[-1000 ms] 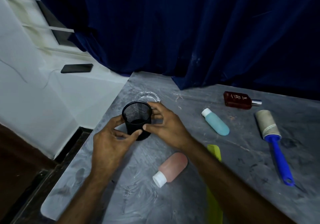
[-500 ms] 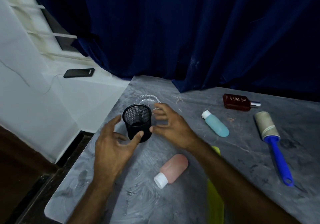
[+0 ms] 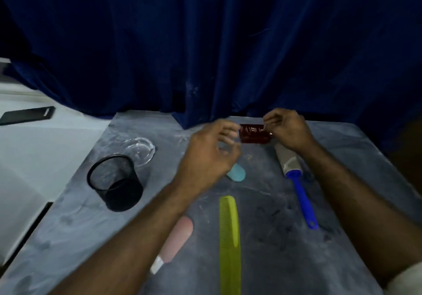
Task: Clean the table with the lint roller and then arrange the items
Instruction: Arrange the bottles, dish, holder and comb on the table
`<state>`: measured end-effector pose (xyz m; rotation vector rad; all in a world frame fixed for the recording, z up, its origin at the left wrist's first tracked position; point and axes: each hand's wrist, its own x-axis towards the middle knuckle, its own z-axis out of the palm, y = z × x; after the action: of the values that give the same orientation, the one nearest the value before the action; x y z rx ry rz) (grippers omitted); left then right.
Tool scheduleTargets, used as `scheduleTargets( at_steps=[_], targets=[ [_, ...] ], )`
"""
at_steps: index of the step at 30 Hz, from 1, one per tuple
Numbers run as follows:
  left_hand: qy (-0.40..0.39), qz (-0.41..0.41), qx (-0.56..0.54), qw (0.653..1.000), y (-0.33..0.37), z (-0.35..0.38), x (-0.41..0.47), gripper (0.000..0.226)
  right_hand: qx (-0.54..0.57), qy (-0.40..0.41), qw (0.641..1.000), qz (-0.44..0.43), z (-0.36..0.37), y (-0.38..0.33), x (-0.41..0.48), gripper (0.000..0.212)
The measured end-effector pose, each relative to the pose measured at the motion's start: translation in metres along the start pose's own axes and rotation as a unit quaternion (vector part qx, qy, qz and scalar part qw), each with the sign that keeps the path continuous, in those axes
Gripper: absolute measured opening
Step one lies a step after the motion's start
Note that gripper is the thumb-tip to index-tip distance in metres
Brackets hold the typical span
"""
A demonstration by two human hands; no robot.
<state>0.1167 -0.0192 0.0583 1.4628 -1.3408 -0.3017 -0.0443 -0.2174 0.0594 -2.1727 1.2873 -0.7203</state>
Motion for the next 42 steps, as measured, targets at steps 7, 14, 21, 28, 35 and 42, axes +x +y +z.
scheduleTargets(
  at_steps=[7,14,21,28,35,42],
  targets=[
    [-0.144,0.017,0.154,0.977,-0.036,0.097,0.09,0.042,-0.079,0.017,0.995,0.059,-0.021,0.056,0.032,0.018],
    [-0.237,-0.029,0.325,0.915,-0.061,0.132,0.128,0.092,-0.062,0.026,0.992,0.106,-0.008,0.09,0.053,0.019],
    [-0.261,-0.074,0.359,0.893,-0.069,0.138,0.138,0.078,-0.065,0.005,0.992,0.109,0.004,0.102,0.059,0.023],
    [-0.243,-0.069,0.366,0.895,-0.065,0.133,0.139,0.074,-0.017,0.023,0.995,0.095,0.005,0.094,0.057,0.007],
    [-0.049,-0.1,0.202,0.973,-0.049,0.103,0.097,0.083,0.295,0.052,0.95,0.082,-0.01,0.038,0.044,0.016],
    [0.142,-0.108,0.092,0.98,-0.028,0.062,0.031,0.074,0.255,-0.093,0.962,-0.034,0.029,-0.036,-0.007,0.041]
  ],
)
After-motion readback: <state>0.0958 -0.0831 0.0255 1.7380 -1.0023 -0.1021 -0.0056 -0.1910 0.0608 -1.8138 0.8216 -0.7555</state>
